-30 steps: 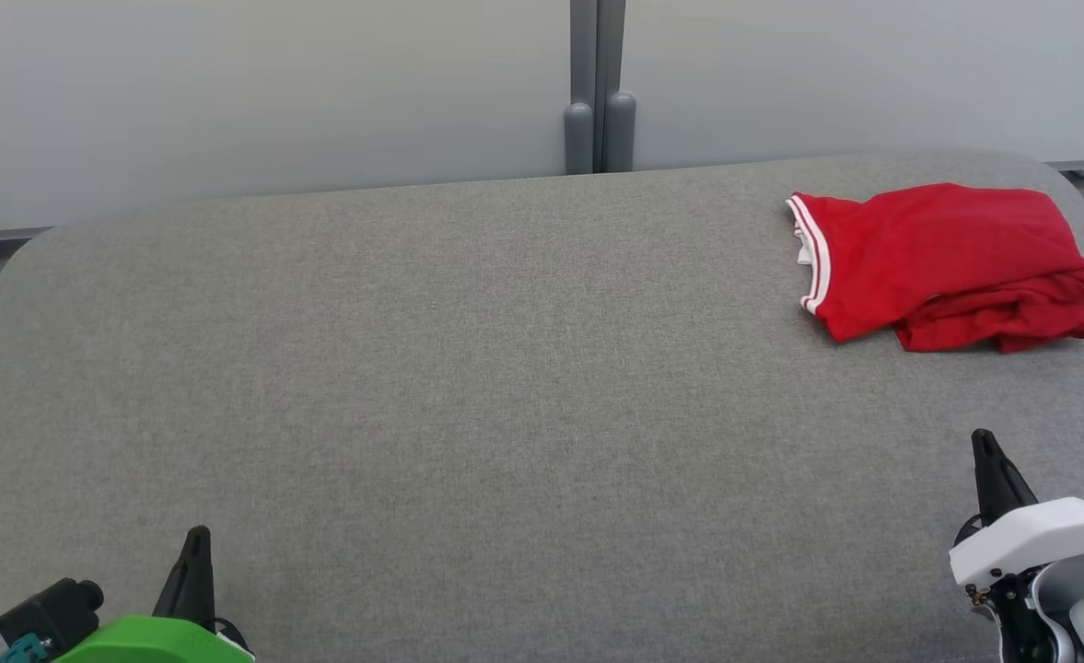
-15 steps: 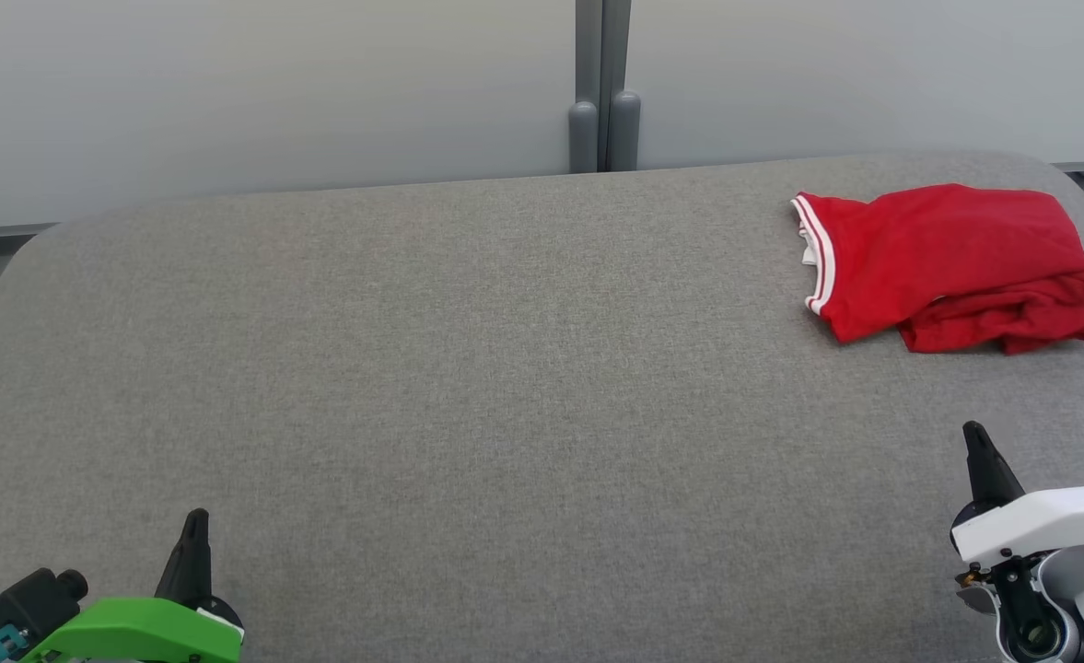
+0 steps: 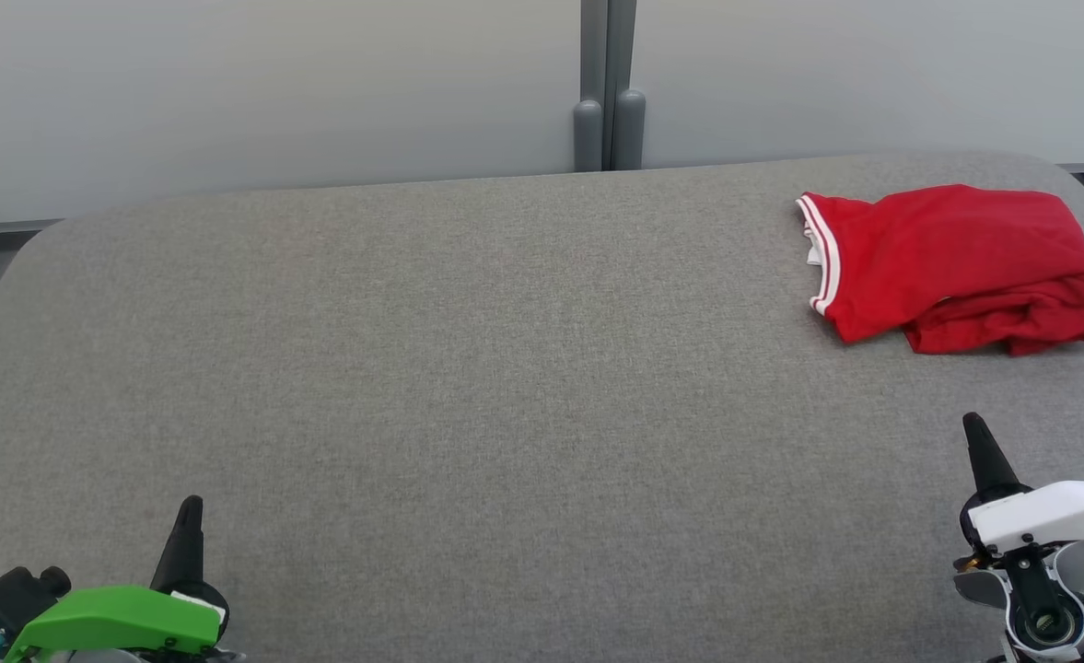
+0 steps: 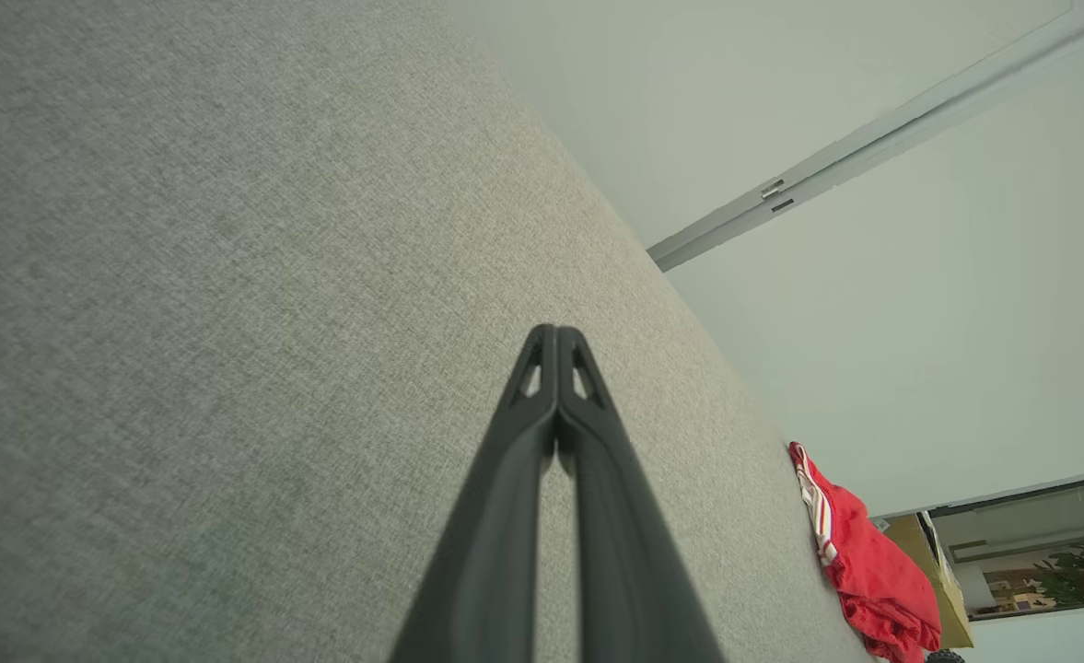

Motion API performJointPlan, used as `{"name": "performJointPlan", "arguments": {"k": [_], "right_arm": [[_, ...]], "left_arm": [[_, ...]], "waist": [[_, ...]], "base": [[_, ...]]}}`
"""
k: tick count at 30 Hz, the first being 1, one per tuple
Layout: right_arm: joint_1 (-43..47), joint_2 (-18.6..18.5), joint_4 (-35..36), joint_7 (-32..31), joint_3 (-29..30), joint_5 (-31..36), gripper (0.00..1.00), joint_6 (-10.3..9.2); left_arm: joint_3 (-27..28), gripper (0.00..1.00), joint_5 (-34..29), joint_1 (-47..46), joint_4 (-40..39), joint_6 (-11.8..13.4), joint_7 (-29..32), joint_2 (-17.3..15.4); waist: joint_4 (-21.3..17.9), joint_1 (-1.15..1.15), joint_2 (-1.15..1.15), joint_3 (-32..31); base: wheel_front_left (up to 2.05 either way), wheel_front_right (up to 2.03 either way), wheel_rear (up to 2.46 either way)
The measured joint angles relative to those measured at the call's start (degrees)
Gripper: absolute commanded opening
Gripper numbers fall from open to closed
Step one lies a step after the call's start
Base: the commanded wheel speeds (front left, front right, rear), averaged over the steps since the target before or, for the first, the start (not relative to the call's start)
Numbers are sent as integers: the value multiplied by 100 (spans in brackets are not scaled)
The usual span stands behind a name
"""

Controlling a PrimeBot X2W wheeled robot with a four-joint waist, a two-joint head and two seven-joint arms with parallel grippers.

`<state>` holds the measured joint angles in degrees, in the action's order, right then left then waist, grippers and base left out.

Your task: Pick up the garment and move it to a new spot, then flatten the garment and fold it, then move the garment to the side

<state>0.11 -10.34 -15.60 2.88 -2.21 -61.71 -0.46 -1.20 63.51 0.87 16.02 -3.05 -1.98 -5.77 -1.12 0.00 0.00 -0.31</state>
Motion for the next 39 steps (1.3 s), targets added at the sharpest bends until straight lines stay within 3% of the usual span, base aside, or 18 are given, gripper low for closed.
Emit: {"name": "performJointPlan", "arguments": {"k": [39], "right_arm": [[-287,697,80,-756,833,-2596,0,510]], "left_arm": [[523,0,2364,-363,-25,-290,756,305]], "waist": [[99,0,0,27]], "base": [[0,0,0]]}}
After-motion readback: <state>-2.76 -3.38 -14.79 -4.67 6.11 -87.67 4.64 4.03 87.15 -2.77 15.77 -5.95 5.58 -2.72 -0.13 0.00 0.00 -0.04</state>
